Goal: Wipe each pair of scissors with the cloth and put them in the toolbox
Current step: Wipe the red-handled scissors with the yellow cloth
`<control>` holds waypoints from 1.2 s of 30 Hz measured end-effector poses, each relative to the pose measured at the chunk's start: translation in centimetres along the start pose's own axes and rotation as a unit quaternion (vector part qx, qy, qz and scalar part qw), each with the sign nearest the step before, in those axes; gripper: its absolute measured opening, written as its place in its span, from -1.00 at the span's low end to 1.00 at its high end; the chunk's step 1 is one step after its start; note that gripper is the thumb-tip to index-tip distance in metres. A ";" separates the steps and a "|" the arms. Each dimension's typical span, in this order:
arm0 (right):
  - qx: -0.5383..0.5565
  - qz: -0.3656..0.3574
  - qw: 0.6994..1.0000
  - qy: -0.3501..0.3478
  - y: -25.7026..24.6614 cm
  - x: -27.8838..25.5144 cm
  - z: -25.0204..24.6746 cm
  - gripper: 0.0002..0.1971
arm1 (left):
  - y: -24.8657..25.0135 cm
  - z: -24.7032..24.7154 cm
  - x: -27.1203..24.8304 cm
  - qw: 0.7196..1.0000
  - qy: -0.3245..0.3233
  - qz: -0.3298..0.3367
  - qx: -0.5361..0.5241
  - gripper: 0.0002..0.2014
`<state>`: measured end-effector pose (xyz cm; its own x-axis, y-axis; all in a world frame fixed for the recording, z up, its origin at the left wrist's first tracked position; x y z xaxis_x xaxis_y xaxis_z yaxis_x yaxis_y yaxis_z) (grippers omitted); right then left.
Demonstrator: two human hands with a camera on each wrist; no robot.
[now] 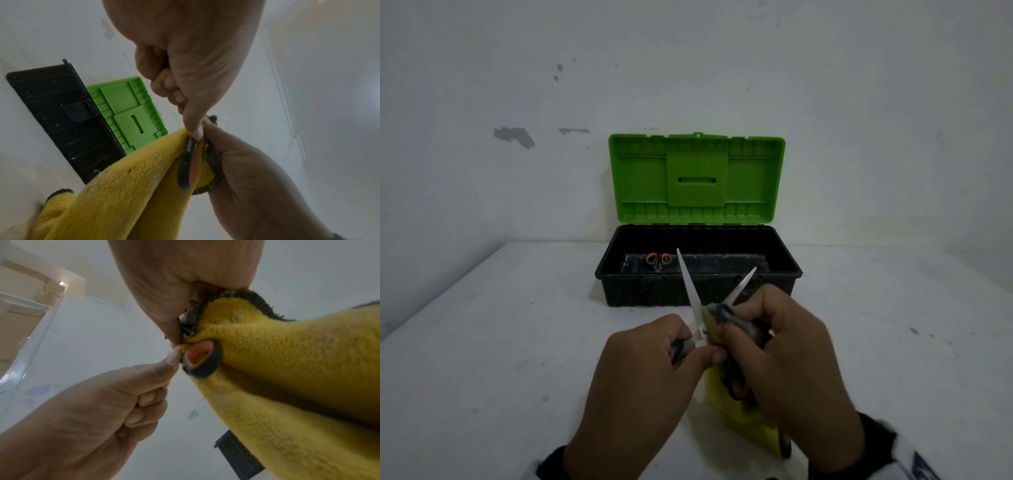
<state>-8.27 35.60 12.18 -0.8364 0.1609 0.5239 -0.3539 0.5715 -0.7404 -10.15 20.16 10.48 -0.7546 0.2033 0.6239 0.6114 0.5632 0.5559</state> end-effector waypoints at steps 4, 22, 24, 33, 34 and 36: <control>-0.001 0.002 0.997 0.076 0.8 1.1 -1.5 -0.75 | -0.1 0.2 0.1 1.000 0.002 0.006 0.008 -0.53; 0.031 0.035 0.994 0.103 1.3 2.0 -1.5 -0.71 | -0.6 0.1 1.0 1.000 -0.009 0.030 0.003 -0.57; 0.042 0.027 0.997 0.064 0.6 1.3 -0.4 -0.73 | -0.8 -0.1 1.0 1.000 -0.010 0.020 -0.012 -0.61; 0.058 0.045 0.992 0.101 1.4 1.7 -1.3 -0.72 | -0.8 -0.4 0.5 0.999 -0.005 0.004 -0.048 -0.62; 0.055 0.041 0.994 0.085 1.1 1.3 -0.9 -0.72 | -0.8 -0.5 0.5 0.999 -0.007 0.004 -0.051 -0.64; 0.046 0.036 0.995 0.075 1.0 1.2 -0.8 -0.72 | -0.7 -0.7 0.5 0.999 -0.012 0.013 -0.041 -0.66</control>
<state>-9.25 37.04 12.40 -0.7913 0.3205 0.5207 -0.3387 0.4793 -0.8097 -10.79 19.32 10.74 -0.7427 0.2369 0.6263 0.6480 0.4904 0.5828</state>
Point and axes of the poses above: each hand's wrist, its own x-axis towards the middle knuckle, its own z-axis out of the palm, y = z × x, the point moved 7 cm from there along x, towards the middle knuckle, and after that the axes turned 7 degrees about z, right-handed, at the moved point
